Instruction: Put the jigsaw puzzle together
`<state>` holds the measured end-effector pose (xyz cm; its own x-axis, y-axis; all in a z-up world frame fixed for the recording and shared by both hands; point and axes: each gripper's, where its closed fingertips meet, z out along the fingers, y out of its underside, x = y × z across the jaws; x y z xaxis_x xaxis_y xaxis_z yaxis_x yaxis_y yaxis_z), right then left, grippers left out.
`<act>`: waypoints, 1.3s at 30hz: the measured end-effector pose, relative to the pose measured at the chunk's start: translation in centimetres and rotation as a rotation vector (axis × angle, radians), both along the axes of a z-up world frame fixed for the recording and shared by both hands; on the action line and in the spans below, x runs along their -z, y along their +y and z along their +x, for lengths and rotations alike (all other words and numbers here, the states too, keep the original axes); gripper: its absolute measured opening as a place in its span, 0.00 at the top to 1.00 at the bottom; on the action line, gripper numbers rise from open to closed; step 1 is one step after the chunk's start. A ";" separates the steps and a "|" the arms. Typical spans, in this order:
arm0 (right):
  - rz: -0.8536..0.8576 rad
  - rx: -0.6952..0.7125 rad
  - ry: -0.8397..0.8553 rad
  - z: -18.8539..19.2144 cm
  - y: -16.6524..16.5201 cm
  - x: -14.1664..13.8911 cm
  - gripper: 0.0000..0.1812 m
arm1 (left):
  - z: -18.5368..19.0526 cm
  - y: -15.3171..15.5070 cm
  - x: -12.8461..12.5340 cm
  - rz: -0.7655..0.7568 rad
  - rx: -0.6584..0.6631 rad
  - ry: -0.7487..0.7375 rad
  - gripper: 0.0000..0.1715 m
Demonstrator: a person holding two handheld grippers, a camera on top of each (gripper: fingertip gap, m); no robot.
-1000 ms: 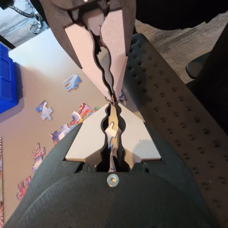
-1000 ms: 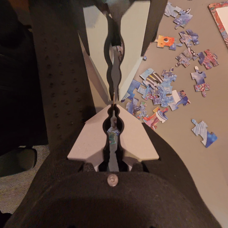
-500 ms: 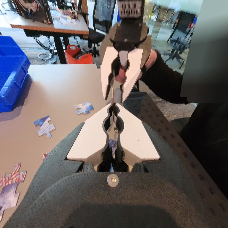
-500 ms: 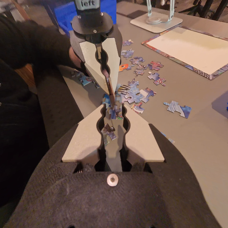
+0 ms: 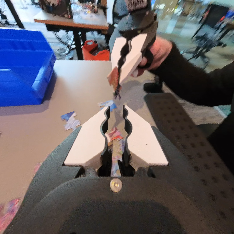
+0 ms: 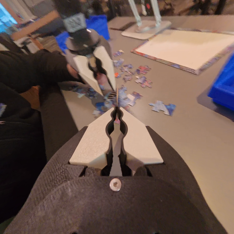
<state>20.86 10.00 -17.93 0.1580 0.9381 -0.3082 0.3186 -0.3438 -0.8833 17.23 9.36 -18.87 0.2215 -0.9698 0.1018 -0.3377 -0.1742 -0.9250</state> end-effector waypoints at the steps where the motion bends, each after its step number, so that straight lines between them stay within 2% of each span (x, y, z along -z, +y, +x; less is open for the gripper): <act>1: -0.015 0.032 -0.048 0.7 1.6 0.8 1.00 | -0.4 0.8 0.4 0.008 -0.019 0.037 0.88; 5: -0.150 0.034 -0.177 2.1 5.6 3.7 1.00 | -1.8 4.5 2.6 0.022 -0.098 0.185 0.81; 7: -0.218 0.027 -0.266 2.3 6.8 5.5 1.00 | -1.7 5.8 4.1 -0.020 -0.099 0.255 0.77; 9: -0.231 0.021 -0.335 2.1 7.4 6.5 1.00 | -1.1 6.3 5.2 -0.051 -0.076 0.286 0.77; 14: -0.299 0.049 -0.391 2.1 9.8 8.2 1.00 | 0.5 7.6 7.8 -0.007 -0.008 0.403 0.79; 16: -0.303 0.079 -0.390 2.3 11.1 8.7 0.98 | 0.6 8.0 8.7 0.001 -0.004 0.456 0.79; 18: -0.280 0.116 -0.391 2.2 12.2 9.0 0.85 | 0.7 7.7 9.7 -0.028 0.024 0.495 0.75; 19: -0.267 0.143 -0.417 2.4 12.7 9.4 0.81 | 0.9 7.6 9.5 -0.030 0.028 0.475 0.76; 22: -0.203 0.192 -0.427 2.7 13.4 9.1 0.82 | 0.8 7.3 9.6 -0.045 0.045 0.484 0.74; 26: -0.138 0.210 -0.463 3.3 12.9 8.9 0.88 | 0.7 6.5 9.5 -0.063 0.066 0.474 0.73; 29: -0.139 0.196 -0.523 3.3 12.3 10.3 0.92 | 0.5 5.6 9.5 -0.069 0.094 0.476 0.75; 32: -0.126 0.206 -0.512 2.6 12.6 10.6 1.00 | 0.4 4.2 9.4 -0.092 0.139 0.471 0.77; 35: -0.088 0.205 -0.487 1.1 13.2 10.7 0.99 | 0.1 2.1 9.2 -0.095 0.227 0.473 0.80; 37: -0.041 0.207 -0.493 1.0 13.3 10.4 0.95 | -0.6 2.2 8.8 -0.030 0.212 0.481 0.81; 39: -0.030 0.203 -0.466 1.0 12.9 9.6 0.96 | -1.5 2.3 8.2 -0.033 0.183 0.473 0.79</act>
